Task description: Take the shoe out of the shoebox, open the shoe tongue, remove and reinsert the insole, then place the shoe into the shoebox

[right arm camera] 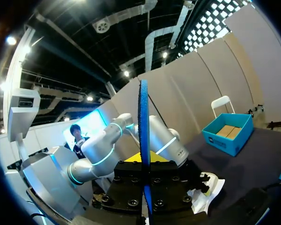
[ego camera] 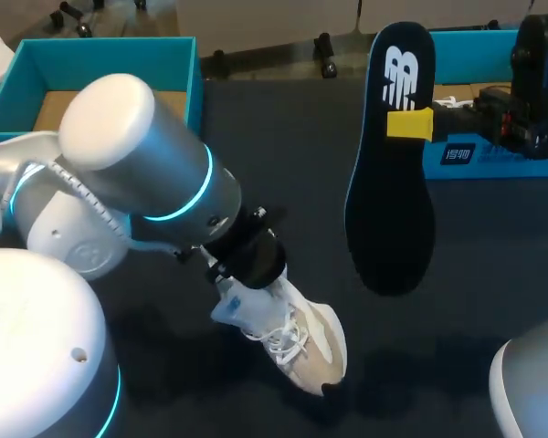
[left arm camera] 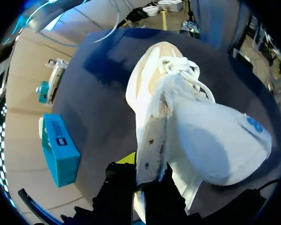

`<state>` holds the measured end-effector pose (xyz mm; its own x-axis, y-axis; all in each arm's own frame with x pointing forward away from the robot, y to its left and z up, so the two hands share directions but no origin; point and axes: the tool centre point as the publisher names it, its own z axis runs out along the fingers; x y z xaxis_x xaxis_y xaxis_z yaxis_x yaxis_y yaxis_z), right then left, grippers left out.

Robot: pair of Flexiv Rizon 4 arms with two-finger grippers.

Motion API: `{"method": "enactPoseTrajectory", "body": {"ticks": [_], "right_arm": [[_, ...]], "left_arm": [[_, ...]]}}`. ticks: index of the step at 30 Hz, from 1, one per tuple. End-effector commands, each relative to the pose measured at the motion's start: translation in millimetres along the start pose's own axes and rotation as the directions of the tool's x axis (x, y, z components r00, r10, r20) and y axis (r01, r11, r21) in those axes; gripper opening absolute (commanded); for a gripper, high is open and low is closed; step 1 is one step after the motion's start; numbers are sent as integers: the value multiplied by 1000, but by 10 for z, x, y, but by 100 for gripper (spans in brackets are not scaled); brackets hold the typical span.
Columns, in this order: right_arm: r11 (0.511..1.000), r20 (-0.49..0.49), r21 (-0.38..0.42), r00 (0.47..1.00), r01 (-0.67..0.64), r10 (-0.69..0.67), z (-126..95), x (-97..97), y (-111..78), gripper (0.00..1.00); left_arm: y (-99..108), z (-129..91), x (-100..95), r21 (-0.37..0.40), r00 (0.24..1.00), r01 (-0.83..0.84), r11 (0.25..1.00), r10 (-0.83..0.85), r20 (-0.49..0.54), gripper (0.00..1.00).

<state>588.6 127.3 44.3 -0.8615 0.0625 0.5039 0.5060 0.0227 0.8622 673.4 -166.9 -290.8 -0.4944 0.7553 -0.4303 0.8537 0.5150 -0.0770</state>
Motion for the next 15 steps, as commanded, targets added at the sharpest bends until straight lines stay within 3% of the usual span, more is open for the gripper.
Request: {"method": "enactPoseTrajectory", "body": {"ticks": [1, 9, 15], "right_arm": [[1000, -2, 4, 1000, -2, 2, 29, -23, 21, 0], [1000, -2, 4, 1000, -2, 2, 29, -23, 21, 0], [1000, -2, 4, 1000, -2, 2, 29, -23, 21, 0]], "left_arm": [[-36, -54, 25, 40, 988, -150, 988, 152, -35, 0], [-113, 7, 93, 83, 917, -360, 929, 369, -151, 0], [-153, 122, 62, 73, 888, -404, 912, 410, -208, 0]]}}
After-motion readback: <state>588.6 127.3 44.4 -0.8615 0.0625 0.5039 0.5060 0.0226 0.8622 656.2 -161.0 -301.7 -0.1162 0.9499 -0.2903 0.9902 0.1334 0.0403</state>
